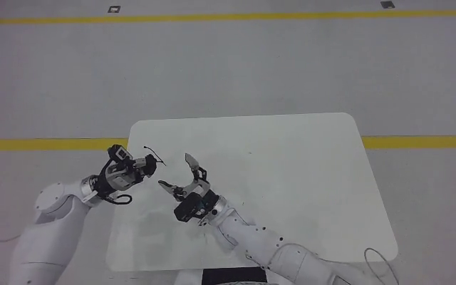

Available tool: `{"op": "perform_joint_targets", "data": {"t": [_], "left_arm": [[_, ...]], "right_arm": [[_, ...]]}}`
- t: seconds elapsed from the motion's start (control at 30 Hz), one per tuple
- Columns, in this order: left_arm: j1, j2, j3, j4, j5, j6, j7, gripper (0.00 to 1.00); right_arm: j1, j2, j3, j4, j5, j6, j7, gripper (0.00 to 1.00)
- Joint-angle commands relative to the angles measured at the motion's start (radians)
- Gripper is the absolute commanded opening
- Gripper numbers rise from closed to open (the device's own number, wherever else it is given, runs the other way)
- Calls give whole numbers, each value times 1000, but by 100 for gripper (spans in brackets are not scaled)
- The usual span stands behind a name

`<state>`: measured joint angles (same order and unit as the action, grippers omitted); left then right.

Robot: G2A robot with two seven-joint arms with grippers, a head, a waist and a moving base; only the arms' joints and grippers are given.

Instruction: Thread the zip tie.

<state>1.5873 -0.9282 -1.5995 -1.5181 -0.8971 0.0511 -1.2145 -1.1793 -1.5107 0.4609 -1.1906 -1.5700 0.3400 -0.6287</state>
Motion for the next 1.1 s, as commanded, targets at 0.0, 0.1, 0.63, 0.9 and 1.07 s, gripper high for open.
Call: {"op": "perform_joint_targets", "data": {"t": [0.0,0.1,0.63,0.9,1.07], "left_arm": [[3,0,0,-3,-3,3,-5,0],[8,0,3,-9,-8,7,-14,0],[3,-2,24,-4,-11,4,7,0],[-1,-3,28,1,-15,1,16,0],[-3,-3,31,4,-15,0,19,0]], "right_arm": [[3,-5,-1,4,0,0,0,40],[7,-12,0,8,0,0,-4,36],[17,-32,-5,34,0,0,-39,26],[21,-33,-7,38,0,0,-48,11],[22,-33,-8,39,0,0,-50,0]]}}
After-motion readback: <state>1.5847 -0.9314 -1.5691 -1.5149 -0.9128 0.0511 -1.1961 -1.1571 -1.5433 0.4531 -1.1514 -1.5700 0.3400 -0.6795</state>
